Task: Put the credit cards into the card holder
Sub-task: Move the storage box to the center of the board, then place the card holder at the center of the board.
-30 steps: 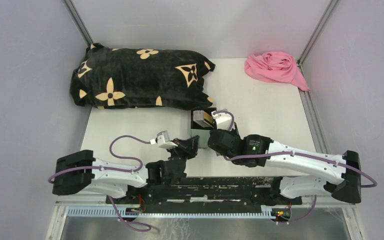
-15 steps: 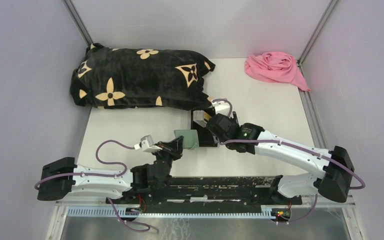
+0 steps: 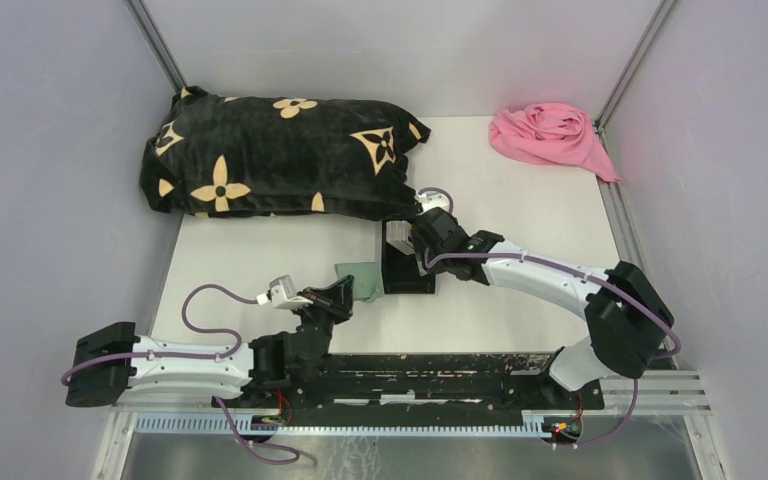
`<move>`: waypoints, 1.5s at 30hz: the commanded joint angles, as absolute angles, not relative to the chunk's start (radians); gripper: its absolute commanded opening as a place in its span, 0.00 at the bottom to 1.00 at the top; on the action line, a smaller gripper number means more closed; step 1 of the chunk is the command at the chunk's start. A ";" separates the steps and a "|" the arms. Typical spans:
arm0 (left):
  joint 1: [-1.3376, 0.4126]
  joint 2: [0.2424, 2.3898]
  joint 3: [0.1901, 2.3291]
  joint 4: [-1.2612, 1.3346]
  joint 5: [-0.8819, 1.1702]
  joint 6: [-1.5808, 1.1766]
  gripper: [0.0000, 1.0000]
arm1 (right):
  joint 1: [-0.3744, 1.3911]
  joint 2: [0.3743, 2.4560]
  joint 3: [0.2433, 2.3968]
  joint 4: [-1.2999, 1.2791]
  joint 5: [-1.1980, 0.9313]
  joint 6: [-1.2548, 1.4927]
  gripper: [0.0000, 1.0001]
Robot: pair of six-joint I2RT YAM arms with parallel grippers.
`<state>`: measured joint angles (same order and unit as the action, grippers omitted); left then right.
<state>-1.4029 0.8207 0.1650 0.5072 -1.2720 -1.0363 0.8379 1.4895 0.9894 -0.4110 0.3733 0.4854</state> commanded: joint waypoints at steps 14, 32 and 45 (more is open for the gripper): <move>-1.405 0.730 0.104 0.420 -1.392 -1.059 0.03 | 0.711 1.626 1.028 -0.285 0.287 0.480 0.21; -1.405 1.104 0.252 0.132 -1.515 -1.643 0.03 | 0.614 1.512 1.018 -0.459 0.477 0.500 0.04; -1.415 1.639 0.580 -0.558 -1.540 -2.731 0.03 | 0.501 1.589 1.041 -0.421 0.391 0.474 0.03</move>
